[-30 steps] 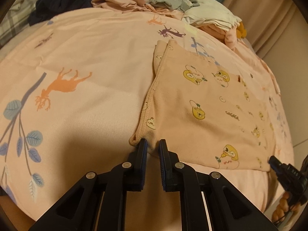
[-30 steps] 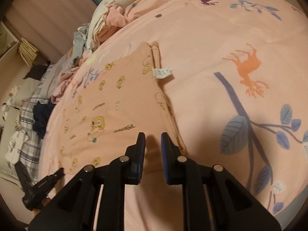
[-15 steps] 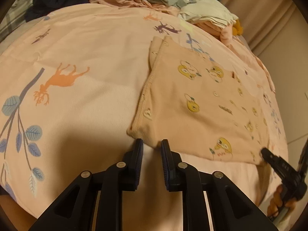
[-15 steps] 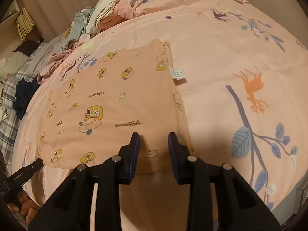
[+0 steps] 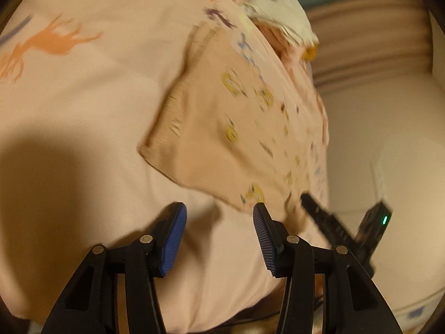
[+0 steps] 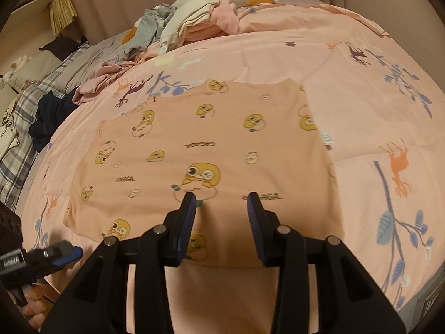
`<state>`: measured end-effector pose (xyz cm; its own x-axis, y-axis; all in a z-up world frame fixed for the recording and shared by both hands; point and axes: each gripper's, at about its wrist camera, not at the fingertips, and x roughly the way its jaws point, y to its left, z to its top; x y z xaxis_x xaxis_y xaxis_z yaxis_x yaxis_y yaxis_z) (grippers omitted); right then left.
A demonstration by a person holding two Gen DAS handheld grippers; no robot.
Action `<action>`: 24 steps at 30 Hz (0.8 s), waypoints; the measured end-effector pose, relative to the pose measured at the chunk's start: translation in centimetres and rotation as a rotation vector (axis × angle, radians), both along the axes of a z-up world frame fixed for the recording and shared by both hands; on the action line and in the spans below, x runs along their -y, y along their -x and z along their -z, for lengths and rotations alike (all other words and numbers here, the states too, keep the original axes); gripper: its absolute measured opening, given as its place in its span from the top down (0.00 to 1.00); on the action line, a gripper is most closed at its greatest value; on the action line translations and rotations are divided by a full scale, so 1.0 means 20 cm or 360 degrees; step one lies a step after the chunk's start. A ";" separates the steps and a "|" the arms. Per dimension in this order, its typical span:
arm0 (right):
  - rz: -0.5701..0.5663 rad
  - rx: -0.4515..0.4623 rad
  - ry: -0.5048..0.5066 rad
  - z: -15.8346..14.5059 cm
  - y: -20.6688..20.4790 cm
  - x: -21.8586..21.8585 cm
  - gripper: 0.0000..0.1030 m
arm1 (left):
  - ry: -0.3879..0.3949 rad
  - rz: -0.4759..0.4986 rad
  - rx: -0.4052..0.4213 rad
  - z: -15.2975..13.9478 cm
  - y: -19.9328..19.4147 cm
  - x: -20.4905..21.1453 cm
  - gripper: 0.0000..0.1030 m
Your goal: Fold small clothes
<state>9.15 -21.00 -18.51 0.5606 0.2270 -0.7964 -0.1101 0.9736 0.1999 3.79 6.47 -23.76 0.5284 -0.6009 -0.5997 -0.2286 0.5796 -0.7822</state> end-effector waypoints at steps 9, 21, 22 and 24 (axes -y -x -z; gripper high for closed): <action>-0.0087 0.0009 -0.0043 -0.02 0.00 -0.07 0.63 | 0.0002 -0.0162 0.0048 0.00 -0.08 -0.02 0.53; -0.0062 -0.0054 -0.0066 0.02 -0.05 0.00 0.63 | -0.0008 -0.0301 -0.0037 0.01 -0.06 -0.07 0.53; -0.0052 -0.0053 -0.0069 0.02 -0.06 0.01 0.62 | 0.0012 -0.0334 -0.0034 0.02 -0.04 -0.10 0.53; -0.0039 -0.0050 -0.0098 0.02 -0.07 0.04 0.61 | 0.0081 -0.0449 -0.0027 0.04 0.00 -0.16 0.53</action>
<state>10.54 -21.70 -18.93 0.5294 0.2894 -0.7975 -0.1263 0.9564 0.2632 3.89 9.65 -24.48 0.6694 -0.4608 -0.5827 -0.3885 0.4515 -0.8033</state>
